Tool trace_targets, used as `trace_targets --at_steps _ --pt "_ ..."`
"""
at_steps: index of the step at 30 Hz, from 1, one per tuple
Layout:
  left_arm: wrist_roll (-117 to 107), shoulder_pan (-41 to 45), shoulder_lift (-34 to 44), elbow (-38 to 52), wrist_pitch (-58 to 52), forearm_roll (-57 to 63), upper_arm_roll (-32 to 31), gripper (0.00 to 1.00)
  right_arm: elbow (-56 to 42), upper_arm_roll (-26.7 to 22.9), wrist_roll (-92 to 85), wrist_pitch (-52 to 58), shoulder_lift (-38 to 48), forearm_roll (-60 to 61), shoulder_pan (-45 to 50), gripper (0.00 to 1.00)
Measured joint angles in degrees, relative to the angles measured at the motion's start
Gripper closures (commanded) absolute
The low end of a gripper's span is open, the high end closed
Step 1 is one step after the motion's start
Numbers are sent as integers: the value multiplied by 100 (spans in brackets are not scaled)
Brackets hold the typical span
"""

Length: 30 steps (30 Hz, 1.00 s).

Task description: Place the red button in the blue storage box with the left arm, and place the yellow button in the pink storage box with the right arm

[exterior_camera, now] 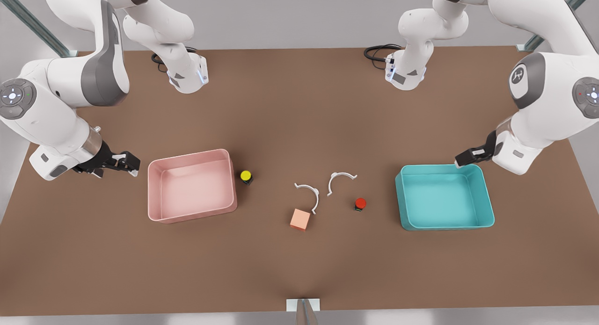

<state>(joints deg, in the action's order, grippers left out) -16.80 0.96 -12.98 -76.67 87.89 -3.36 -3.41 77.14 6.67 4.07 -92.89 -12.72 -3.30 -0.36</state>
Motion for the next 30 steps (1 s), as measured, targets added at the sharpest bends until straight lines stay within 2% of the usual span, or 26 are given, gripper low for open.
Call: trace_targets --at_steps 3,6,10,15,17,20,23,26,28,30 --pt "189 29 -78 1 4 -7 -59 0 -2 0 0 1 0 0 0 0" --pt "279 841 -599 3 128 5 -146 0 2 18 2 1 -46 -1 0 0" --pt "330 1578 -1532 -39 960 121 -158 0 19 222 14 -125 -399 -9 309 0" --pt "307 1856 -2382 -136 2220 285 -152 0 599 505 17 -563 -792 -14 862 0" --pt "300 1929 -2545 -385 2674 308 -155 0 858 675 -131 -754 -715 -12 856 0" --pt "292 1950 -2594 -1162 3461 324 -148 0 1451 958 -748 -1143 -464 -5 350 0" --pt "289 1944 -2569 -1924 4266 330 -129 0 1599 1020 -1777 -1622 -494 0 181 0" --pt "289 1936 -2580 -2229 4884 332 -123 1 1612 1038 -2860 -1952 -535 -2 216 0" --pt "290 1928 -2583 -2258 5157 332 -122 14 1611 1110 -3645 -2096 -588 -3 283 0" --pt "291 1927 -2583 -2265 5350 333 -121 27 1618 1390 -4523 -2185 -681 -3 339 0"
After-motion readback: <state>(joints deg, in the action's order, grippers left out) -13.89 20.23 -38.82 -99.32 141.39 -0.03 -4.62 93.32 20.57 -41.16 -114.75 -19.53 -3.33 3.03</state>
